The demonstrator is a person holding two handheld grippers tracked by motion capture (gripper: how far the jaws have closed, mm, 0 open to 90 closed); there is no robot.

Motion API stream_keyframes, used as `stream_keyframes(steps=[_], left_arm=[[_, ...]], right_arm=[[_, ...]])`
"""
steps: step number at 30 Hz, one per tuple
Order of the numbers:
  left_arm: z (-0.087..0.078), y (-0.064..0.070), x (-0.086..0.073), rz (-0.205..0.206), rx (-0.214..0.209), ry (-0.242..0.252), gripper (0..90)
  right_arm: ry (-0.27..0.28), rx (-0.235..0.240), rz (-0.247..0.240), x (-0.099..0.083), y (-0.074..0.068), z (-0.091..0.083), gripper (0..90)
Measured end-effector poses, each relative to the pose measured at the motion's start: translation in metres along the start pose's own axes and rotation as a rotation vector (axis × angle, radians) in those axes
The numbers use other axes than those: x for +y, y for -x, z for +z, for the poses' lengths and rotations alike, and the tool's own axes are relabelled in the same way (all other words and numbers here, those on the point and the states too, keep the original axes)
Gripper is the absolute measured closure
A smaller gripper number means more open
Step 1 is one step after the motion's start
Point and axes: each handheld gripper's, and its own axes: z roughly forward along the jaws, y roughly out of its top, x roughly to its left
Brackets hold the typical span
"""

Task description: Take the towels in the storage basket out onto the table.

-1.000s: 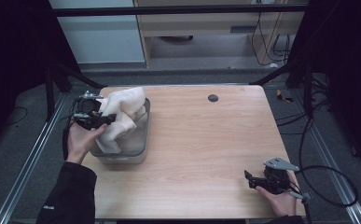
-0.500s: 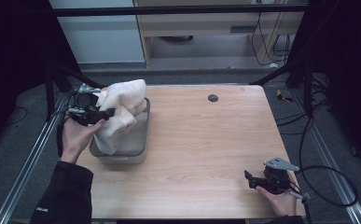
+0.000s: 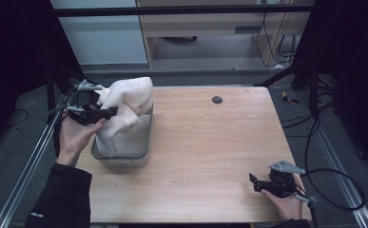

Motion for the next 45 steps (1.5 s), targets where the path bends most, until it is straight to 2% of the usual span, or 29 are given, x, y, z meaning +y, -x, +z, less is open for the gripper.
stream_keyframes(steps=[21, 29, 33, 36, 42, 45], left_arm=[[-0.021, 0.019, 0.008, 0.066, -0.068, 0.001, 68.7], [-0.026, 0.032, 0.014, 0.101, -0.092, 0.008, 68.7], [-0.027, 0.039, 0.016, 0.118, -0.106, 0.007, 68.7], [-0.026, 0.045, 0.018, 0.119, -0.118, 0.012, 68.6], [-0.023, 0.057, 0.024, 0.167, -0.136, 0.011, 68.6], [-0.022, 0.064, 0.027, 0.179, -0.148, 0.01, 68.6]], right_arm=[[0.002, -0.001, 0.003, 0.0, 0.0, 0.0, 11.3], [0.001, 0.004, 0.014, 0.0, 0.0, -0.001, 11.2], [0.006, 0.0, 0.002, 0.0, 0.001, -0.001, 11.2], [0.006, 0.0, 0.005, 0.0, 0.001, -0.001, 11.2], [0.006, 0.0, 0.005, 0.0, 0.001, -0.001, 11.2], [0.007, 0.0, 0.003, 0.0, 0.002, -0.002, 11.2]])
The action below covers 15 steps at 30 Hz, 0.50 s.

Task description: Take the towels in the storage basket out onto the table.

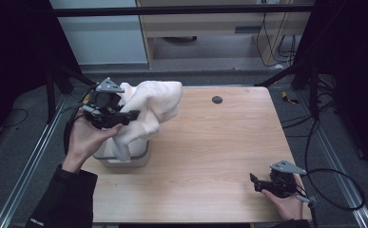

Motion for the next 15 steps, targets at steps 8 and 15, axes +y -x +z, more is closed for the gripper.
stream_keyframes(steps=[8, 15], left_arm=[[0.009, 0.017, 0.01, 0.02, -0.033, -0.007, 68.5], [0.016, 0.029, 0.017, 0.041, -0.061, -0.009, 68.4]], right_arm=[[-0.002, 0.005, 0.009, 0.0, 0.0, -0.001, 11.2], [-0.002, 0.004, 0.008, 0.0, 0.0, -0.001, 11.2]])
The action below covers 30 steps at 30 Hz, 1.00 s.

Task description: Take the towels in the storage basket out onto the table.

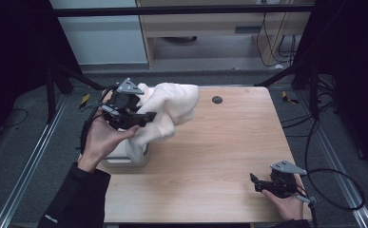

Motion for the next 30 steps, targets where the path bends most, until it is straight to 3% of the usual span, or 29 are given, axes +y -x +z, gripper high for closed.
stream_keyframes(steps=[16, 30], left_arm=[[0.023, 0.021, 0.009, 0.039, -0.04, -0.019, 68.3], [0.053, 0.04, 0.016, 0.065, -0.08, -0.04, 68.3]], right_arm=[[-0.001, -0.003, 0.004, -0.001, 0.0, 0.0, 11.1], [0.002, -0.002, 0.012, -0.001, 0.001, -0.001, 11.2]])
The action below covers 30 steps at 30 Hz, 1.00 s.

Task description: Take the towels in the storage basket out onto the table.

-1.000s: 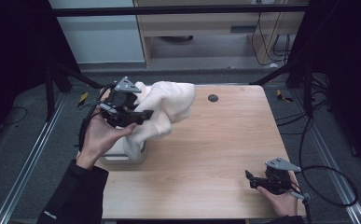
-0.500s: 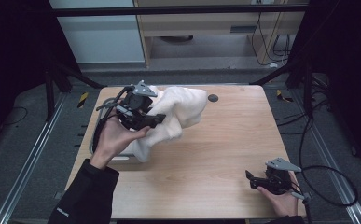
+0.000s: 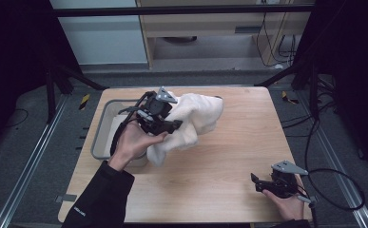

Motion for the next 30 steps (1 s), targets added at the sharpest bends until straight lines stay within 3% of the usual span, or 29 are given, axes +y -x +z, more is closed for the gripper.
stream_keyframes(steps=[14, 30], left_arm=[[0.031, 0.009, -0.003, -0.001, -0.036, -0.013, 68.3], [0.066, 0.023, -0.011, 0.025, -0.088, -0.067, 68.3]], right_arm=[[0.002, 0.002, -0.001, 0.0, 0.001, 0.0, 11.0], [0.005, -0.003, -0.004, -0.001, 0.002, 0.0, 11.0]])
